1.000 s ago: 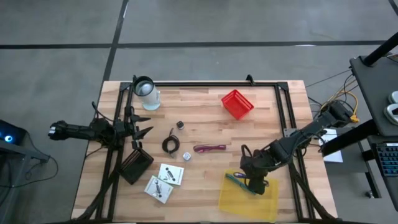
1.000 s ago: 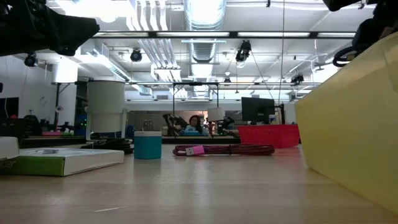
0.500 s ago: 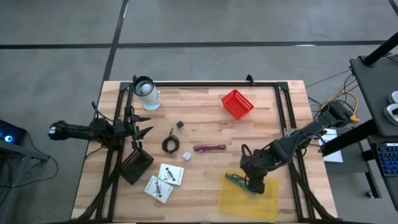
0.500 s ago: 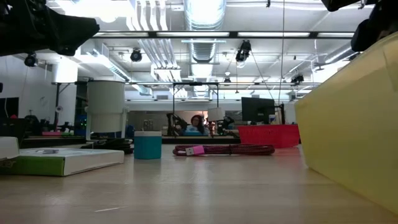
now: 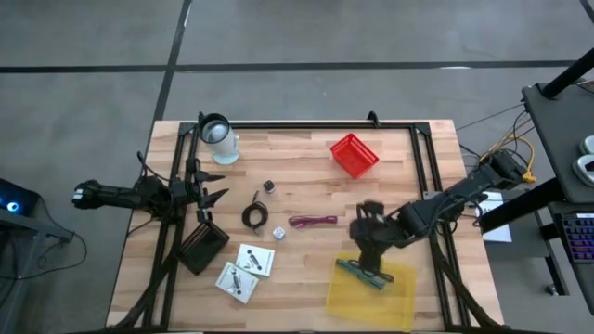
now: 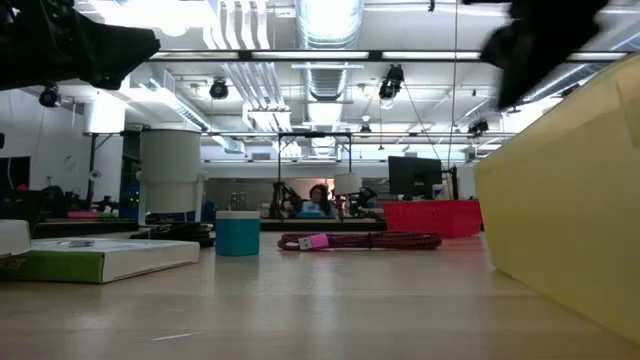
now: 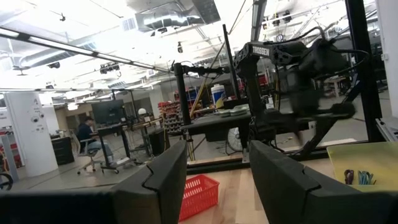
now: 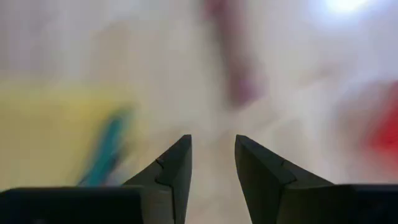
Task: Pick and place items into bin
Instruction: Put the pink patterned charger cable into the yellow bin
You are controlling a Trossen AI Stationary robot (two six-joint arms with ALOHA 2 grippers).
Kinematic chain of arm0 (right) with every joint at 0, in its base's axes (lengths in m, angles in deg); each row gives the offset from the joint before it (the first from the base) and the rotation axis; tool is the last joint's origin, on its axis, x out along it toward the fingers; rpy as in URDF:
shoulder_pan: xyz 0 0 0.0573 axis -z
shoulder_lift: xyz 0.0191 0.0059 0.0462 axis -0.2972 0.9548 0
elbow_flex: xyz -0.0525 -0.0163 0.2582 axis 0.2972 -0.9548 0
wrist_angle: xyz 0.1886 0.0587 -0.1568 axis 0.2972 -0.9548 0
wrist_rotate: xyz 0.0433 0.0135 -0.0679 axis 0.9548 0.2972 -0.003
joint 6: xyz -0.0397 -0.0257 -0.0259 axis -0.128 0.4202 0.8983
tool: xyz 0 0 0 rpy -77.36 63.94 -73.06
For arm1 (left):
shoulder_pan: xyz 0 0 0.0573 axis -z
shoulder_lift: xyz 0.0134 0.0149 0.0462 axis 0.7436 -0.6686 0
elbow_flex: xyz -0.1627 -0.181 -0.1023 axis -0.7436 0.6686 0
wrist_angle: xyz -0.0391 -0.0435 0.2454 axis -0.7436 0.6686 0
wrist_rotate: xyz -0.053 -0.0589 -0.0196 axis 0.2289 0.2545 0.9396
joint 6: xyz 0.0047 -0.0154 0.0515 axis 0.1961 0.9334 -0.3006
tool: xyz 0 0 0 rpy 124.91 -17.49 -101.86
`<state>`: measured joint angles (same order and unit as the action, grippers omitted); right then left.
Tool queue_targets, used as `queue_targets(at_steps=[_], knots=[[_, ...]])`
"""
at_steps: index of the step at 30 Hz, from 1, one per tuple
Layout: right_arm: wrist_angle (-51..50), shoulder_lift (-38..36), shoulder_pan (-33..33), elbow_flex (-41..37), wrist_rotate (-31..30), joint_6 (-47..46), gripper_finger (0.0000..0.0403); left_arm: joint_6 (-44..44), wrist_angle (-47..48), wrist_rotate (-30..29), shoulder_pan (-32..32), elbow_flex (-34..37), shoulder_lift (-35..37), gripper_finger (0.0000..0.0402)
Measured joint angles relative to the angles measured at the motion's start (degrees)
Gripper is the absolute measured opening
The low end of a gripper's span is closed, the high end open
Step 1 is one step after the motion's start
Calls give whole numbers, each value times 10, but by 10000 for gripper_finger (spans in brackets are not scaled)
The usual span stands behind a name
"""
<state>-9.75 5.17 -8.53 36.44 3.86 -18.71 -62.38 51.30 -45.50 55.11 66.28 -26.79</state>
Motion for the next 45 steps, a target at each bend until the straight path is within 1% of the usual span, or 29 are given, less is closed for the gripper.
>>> queue_targets(at_steps=[2, 3, 4, 5, 7, 9, 12, 15, 19, 22, 25, 29, 31, 35, 37, 45], knots=[[27, 0, 19, 0, -102, 31, 109, 0, 0, 0, 0, 0, 0, 160], [44, 0, 30, 0, -131, 56, 109, 0, 0, 0, 0, 0, 0, 160], [62, 0, 42, 0, -141, 84, 110, 0, 0, 0, 0, 0, 0, 160], [83, 0, 56, 0, -136, 116, 111, 0, 0, 0, 0, 0, 0, 160], [129, 1, 85, 0, -98, 169, 116, 0, 0, 0, 0, 0, 0, 160], [179, 6, 117, -1, -29, 218, 121, 0, 0, 0, 0, 0, 0, 160], [227, 23, 160, -2, 79, 277, 130, 0, 0, 0, 0, 0, 0, 160], [247, 42, 192, -2, 132, 313, 141, 0, 0, 0, 0, 0, 0, 160], [243, 82, 222, -2, 166, 348, 161, 0, 1, 0, 0, 0, -1, 160], [244, 120, 235, -2, 195, 357, 177, 0, 0, 0, 0, 0, -1, 160], [240, 160, 244, 1, 197, 360, 191, 0, 0, 0, 0, 0, -1, 160], [239, 192, 246, 8, 197, 356, 199, 0, 0, 0, 0, 0, -1, 160], [235, 202, 245, 10, 207, 353, 201, 0, 0, 0, 0, 0, -1, 160], [236, 208, 245, 14, 268, 354, 201, 0, 0, 0, 0, 0, -1, 160], [237, 209, 245, 13, 283, 351, 201, 0, 1, 0, 0, 0, -1, 160], [230, 209, 248, -4, 282, 347, 201, 0, 0, 0, 0, 0, -1, 160]])
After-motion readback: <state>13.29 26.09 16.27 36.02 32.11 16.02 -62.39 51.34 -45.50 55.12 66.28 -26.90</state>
